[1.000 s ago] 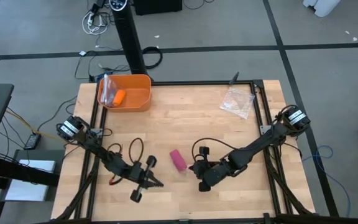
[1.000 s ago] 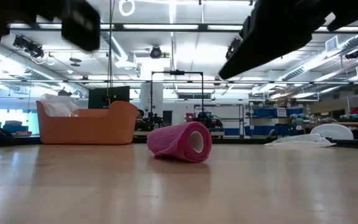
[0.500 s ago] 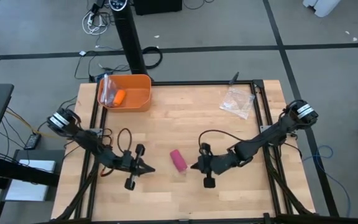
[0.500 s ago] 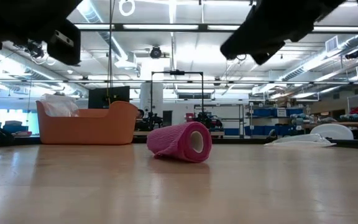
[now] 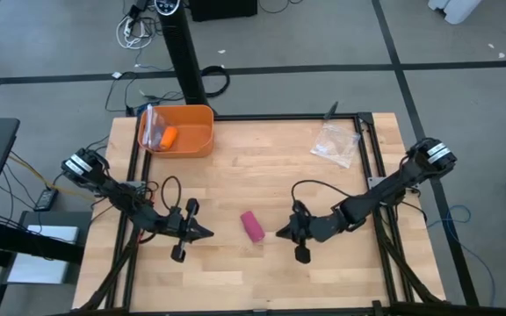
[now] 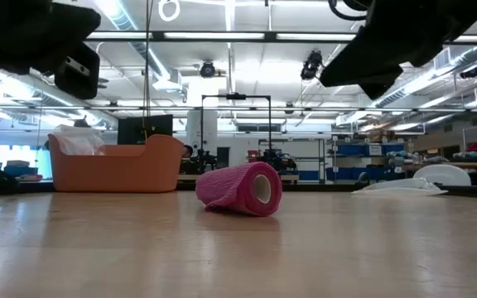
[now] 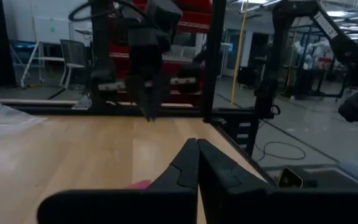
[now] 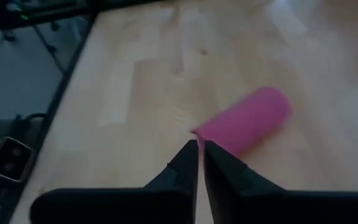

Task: Roll bandage
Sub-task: Open the transparent zip bag

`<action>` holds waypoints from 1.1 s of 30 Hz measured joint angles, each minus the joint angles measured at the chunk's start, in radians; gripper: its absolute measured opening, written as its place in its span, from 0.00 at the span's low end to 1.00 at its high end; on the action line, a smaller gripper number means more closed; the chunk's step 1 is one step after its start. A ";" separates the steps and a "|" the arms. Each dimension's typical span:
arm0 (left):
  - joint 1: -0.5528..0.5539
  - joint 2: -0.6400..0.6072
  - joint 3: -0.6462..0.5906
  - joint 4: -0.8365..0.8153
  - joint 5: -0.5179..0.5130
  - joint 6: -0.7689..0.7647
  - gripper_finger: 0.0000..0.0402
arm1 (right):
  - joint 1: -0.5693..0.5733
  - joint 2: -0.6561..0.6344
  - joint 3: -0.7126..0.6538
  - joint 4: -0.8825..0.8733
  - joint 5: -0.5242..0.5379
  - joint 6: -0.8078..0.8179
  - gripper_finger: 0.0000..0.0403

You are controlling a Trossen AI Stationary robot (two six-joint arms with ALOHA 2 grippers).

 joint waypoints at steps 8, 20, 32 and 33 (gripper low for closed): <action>0.001 0.000 -0.010 -0.019 -0.041 -0.025 0.02 | -0.037 -0.106 0.000 -0.315 0.047 0.113 0.18; 0.019 0.000 -0.010 -0.036 -0.051 0.003 0.02 | -0.121 -0.142 0.031 -0.576 0.057 0.142 0.26; 0.020 0.000 -0.009 -0.041 -0.127 0.030 0.02 | -0.135 -0.143 0.161 -0.735 0.090 0.115 0.26; 0.020 0.000 -0.009 -0.041 -0.130 0.031 0.02 | -0.135 -0.142 0.161 -0.746 0.090 0.119 0.26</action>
